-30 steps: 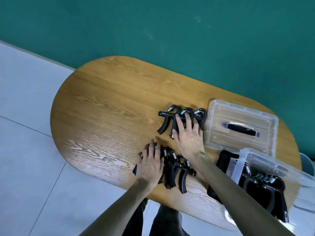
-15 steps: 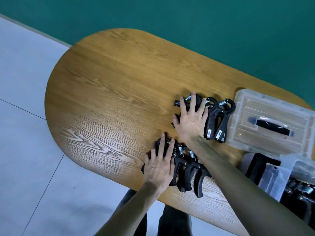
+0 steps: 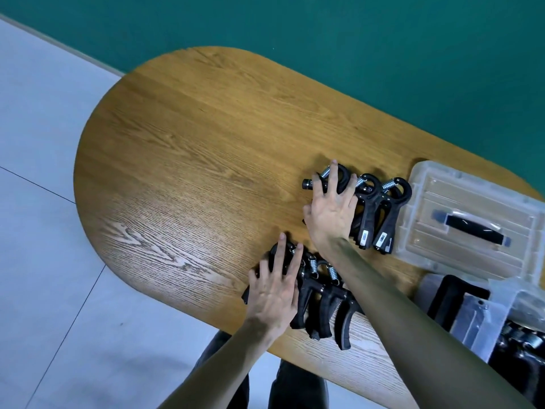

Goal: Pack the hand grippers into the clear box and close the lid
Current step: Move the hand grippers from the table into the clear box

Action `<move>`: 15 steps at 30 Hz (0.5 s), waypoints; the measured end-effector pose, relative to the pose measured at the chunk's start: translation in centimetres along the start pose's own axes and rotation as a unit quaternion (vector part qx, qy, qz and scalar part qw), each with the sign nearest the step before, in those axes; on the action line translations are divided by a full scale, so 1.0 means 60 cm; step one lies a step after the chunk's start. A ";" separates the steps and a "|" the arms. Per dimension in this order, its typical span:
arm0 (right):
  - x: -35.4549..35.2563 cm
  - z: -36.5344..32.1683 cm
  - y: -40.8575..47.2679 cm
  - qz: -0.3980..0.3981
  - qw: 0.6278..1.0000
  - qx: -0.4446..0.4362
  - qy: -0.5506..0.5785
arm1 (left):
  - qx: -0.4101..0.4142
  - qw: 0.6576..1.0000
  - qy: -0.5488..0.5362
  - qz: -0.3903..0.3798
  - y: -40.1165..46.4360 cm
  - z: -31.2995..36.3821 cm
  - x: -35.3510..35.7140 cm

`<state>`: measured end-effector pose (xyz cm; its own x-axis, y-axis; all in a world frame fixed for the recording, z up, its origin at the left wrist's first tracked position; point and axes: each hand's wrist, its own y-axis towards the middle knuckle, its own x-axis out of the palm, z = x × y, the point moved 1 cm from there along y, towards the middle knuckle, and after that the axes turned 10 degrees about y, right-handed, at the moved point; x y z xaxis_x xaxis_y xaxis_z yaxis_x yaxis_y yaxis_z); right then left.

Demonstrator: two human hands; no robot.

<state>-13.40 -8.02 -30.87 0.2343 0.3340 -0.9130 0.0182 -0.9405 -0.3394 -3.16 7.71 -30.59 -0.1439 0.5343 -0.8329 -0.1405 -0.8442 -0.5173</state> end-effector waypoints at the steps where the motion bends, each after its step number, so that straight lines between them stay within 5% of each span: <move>1: 0.000 0.000 0.001 0.002 1.000 -0.001 -0.002 | 0.001 1.000 0.000 0.000 0.000 0.000 0.001; 8: -0.016 0.014 -0.024 0.013 0.998 -0.009 0.066 | 0.004 1.000 0.004 -0.001 -0.001 -0.004 0.006; 15: -0.072 0.037 -0.096 0.035 0.999 -0.030 0.016 | -0.013 0.999 0.045 -0.006 -0.018 -0.004 -0.043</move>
<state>-16.66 -3.92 -25.49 0.2683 0.2654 -0.9260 0.0590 -0.9640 -0.2592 -2.41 7.22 -27.96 -0.0536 0.5390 -0.8406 -0.1156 -0.8395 -0.5309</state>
